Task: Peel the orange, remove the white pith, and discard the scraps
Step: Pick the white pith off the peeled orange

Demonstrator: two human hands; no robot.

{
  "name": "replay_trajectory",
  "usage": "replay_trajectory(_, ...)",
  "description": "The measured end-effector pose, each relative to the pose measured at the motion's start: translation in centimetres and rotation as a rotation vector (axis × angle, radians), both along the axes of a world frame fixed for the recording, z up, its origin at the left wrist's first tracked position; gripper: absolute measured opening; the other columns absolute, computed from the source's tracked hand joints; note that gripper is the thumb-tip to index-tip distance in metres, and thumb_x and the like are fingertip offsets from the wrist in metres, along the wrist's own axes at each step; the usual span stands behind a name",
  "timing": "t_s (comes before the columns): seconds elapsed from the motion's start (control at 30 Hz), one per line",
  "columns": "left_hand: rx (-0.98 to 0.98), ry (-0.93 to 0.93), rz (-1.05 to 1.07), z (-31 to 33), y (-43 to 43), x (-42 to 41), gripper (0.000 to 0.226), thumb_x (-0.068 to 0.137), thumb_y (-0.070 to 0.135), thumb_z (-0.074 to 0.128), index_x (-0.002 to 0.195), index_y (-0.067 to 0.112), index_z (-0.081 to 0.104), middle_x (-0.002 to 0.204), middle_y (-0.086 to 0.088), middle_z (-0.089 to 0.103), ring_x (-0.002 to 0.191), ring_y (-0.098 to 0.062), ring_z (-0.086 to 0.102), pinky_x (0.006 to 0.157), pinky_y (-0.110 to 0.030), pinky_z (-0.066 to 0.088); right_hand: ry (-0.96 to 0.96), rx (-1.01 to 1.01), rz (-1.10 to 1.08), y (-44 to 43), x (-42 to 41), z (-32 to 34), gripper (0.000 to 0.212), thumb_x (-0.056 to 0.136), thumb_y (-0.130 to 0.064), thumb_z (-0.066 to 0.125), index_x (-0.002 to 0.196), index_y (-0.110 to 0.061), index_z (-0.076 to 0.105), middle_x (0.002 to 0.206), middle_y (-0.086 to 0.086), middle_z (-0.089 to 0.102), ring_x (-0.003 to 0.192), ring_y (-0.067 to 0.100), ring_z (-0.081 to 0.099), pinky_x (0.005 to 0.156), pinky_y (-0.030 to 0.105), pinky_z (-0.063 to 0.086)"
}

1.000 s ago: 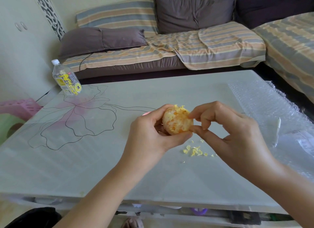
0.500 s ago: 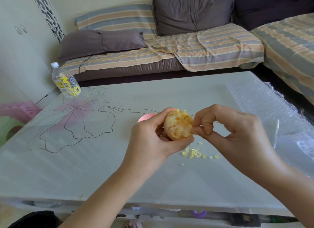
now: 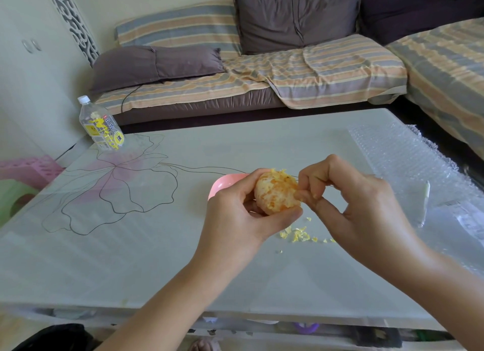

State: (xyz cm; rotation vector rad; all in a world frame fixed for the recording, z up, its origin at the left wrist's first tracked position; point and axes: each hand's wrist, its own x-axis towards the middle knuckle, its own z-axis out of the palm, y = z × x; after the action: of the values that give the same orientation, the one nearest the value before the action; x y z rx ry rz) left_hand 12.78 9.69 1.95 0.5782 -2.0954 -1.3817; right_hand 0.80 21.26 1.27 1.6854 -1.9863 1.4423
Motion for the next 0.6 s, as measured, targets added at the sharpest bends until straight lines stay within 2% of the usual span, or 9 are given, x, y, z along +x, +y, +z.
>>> replay_trajectory(0.07,0.033,0.002,-0.012,0.0,0.1,0.0,0.036,0.065,0.016,0.086,0.096,0.023,0.071,0.087,-0.005,0.071,0.069,-0.008,0.066,0.064,-0.014,0.05,0.013,0.002,0.006,0.0,-0.1,0.0,0.024,0.082,-0.007,0.058,0.081,-0.024,0.041,0.081,-0.006,0.06,0.076,0.002,0.054,0.058,0.001,0.034)
replay_trajectory(0.2,0.032,0.002,0.009,-0.1,0.2,-0.2,0.038,0.065,0.018,0.086,0.098,0.028,0.07,0.085,0.002,0.071,0.07,-0.008,0.066,0.065,-0.015,0.05,0.042,0.003,-0.021,0.2,-0.6,0.1,0.015,0.083,-0.018,0.062,0.097,-0.023,0.057,0.092,-0.01,0.058,0.086,0.004,0.057,0.075,0.009,0.042)
replay_trajectory(0.27,0.002,-0.01,0.036,-0.3,0.1,-0.2,0.041,0.064,0.02,0.087,0.101,0.028,0.069,0.087,0.002,0.071,0.071,-0.008,0.067,0.066,-0.014,0.05,0.046,0.015,-0.019,0.2,-1.0,0.3,0.024,0.083,-0.026,0.064,0.106,-0.023,0.066,0.095,-0.009,0.059,0.085,0.002,0.058,0.074,0.009,0.043)
replay_trajectory(0.4,-0.016,-0.008,0.044,-0.3,0.0,-0.2,0.041,0.063,0.02,0.087,0.099,0.027,0.069,0.088,-0.002,0.07,0.07,-0.008,0.066,0.064,-0.012,0.049,0.033,0.004,0.014,0.2,-1.2,0.3,0.018,0.08,-0.024,0.066,0.096,-0.021,0.075,0.086,-0.008,0.064,0.076,0.002,0.058,0.062,0.003,0.036)
replay_trajectory(0.5,-0.004,0.004,0.035,-0.1,-0.1,-0.1,0.04,0.063,0.018,0.088,0.098,0.026,0.07,0.089,-0.003,0.071,0.071,-0.01,0.067,0.064,-0.013,0.049,0.077,-0.034,0.001,0.2,-1.2,0.2,0.015,0.08,-0.021,0.067,0.091,-0.018,0.076,0.081,-0.007,0.066,0.072,-0.004,0.056,0.061,0.001,0.035)
replay_trajectory(0.6,-0.012,-0.007,0.039,-0.1,0.1,-0.1,0.038,0.063,0.019,0.088,0.094,0.031,0.069,0.084,0.001,0.071,0.068,-0.009,0.066,0.063,-0.014,0.051,0.173,-0.035,-0.014,0.2,-1.3,0.2,0.015,0.084,-0.023,0.065,0.089,-0.014,0.076,0.081,-0.004,0.068,0.072,0.001,0.058,0.063,0.004,0.041)
